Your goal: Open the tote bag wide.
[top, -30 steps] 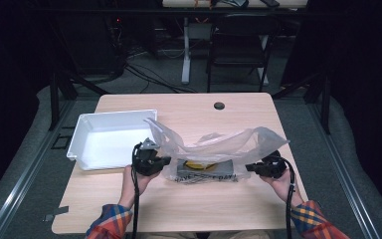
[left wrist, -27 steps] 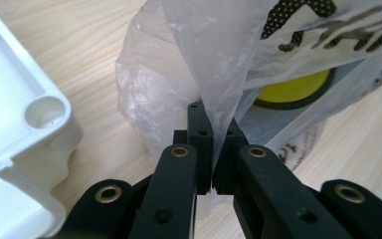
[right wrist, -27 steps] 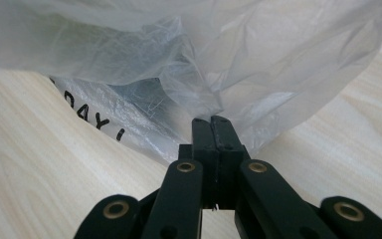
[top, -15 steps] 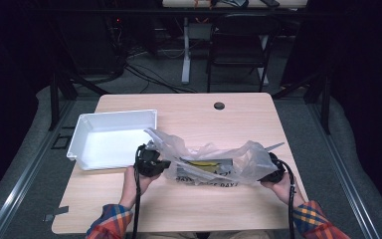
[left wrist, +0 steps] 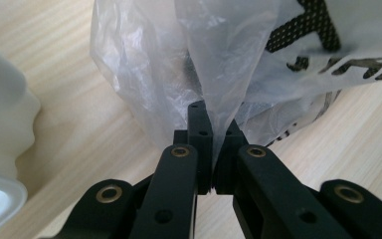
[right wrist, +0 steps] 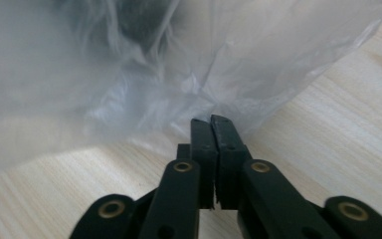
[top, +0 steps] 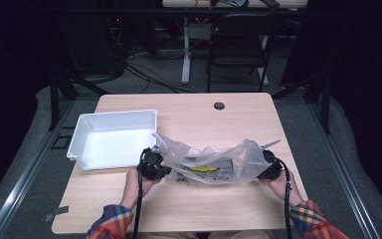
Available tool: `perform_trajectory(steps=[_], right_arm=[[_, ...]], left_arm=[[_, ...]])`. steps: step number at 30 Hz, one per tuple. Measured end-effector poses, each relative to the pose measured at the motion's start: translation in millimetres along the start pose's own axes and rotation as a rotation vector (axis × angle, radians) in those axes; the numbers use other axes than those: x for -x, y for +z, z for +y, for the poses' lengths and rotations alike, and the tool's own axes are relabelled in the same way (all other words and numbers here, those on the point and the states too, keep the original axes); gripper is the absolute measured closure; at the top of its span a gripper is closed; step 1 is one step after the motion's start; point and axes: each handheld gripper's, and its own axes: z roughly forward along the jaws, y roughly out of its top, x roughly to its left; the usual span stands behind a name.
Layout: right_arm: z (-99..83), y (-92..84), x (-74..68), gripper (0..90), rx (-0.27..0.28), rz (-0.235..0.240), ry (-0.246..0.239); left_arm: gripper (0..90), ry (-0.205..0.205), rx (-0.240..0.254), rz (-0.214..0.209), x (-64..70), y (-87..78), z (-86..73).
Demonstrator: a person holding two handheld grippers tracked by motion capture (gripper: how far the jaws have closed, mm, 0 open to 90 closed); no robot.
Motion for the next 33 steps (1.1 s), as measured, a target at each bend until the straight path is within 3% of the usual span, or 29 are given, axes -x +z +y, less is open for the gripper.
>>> perform_trajectory(steps=[1,2,4,5,6,8,9,11,12,15,16,17,19,20,21,23,29,31,32,33], right_arm=[[-0.3,-2.8,1.0,79.0,0.001,0.001,-0.005],[-0.9,-11.4,4.1,67.1,0.034,0.014,-0.025],[-0.7,-15.9,5.5,63.0,0.044,0.024,-0.032],[-0.3,-30.0,8.6,55.8,0.101,0.033,-0.044],[-0.3,-30.0,8.6,55.8,0.101,0.033,-0.044],[1.5,-43.6,10.9,46.6,0.149,0.03,-0.06],[4.9,-54.7,12.1,39.6,0.214,0.021,-0.073],[6.8,-57.4,12.0,36.1,0.225,0.021,-0.072],[10.8,-58.1,11.4,33.4,0.256,0.004,-0.076],[22.2,-49.5,11.5,36.2,0.282,-0.012,-0.104],[24.9,-45.8,11.8,41.1,0.285,-0.007,-0.106],[29.5,-39.2,12.5,51.9,0.277,-0.012,-0.109],[35.1,-27.3,14.4,68.2,0.261,0.018,-0.091],[37.9,-15.7,15.5,80.8,0.239,0.031,-0.086],[37.9,-15.7,15.5,80.8,0.239,0.031,-0.086],[38.5,-6.6,16.4,90.0,0.221,0.033,-0.082],[34.7,6.2,22.4,90.0,0.154,-0.032,-0.032],[34.1,6.6,23.0,90.0,0.154,-0.032,-0.033],[33.3,5.5,23.7,86.9,0.157,-0.041,-0.042],[32.5,2.9,24.8,75.1,0.165,-0.022,-0.043]], left_arm=[[89.6,0.0,-0.002,-0.005,-0.3,1.0,-0.9],[89.5,0.001,-0.009,-0.01,0.1,1.3,-1.2],[89.4,0.008,-0.006,-0.015,-0.4,-0.1,-1.5],[89.3,0.003,0.001,-0.012,-0.1,-0.5,-1.4],[89.3,0.007,0.006,-0.009,-0.5,-1.0,-1.2],[89.1,0.007,0.013,-0.004,-0.1,-1.5,-0.8],[88.9,0.01,0.018,0.004,0.1,-1.4,-0.7],[88.9,0.009,0.019,-0.002,-0.4,-1.0,-0.1],[88.9,0.004,0.021,-0.001,-0.2,-0.2,0.2],[88.9,0.005,0.013,-0.006,-0.4,1.2,0.8],[88.9,0.006,0.013,-0.008,-0.4,1.5,0.7],[88.9,0.01,0.012,-0.008,-0.4,1.3,0.7],[89.0,0.01,0.011,-0.009,-0.4,0.9,0.4],[89.0,0.007,0.016,-0.005,-0.2,1.3,-0.2],[89.1,0.007,0.016,-0.005,-0.2,1.3,-0.2],[89.1,0.01,0.013,-0.007,-0.3,1.8,-0.9],[89.3,0.016,-0.007,-0.016,-1.0,3.0,-2.5],[89.1,0.024,-0.008,-0.019,-1.0,2.3,-3.1],[88.1,0.034,-0.012,-0.02,-1.1,1.3,-3.3],[84.9,0.037,-0.006,-0.013,-0.7,0.0,-3.7]])
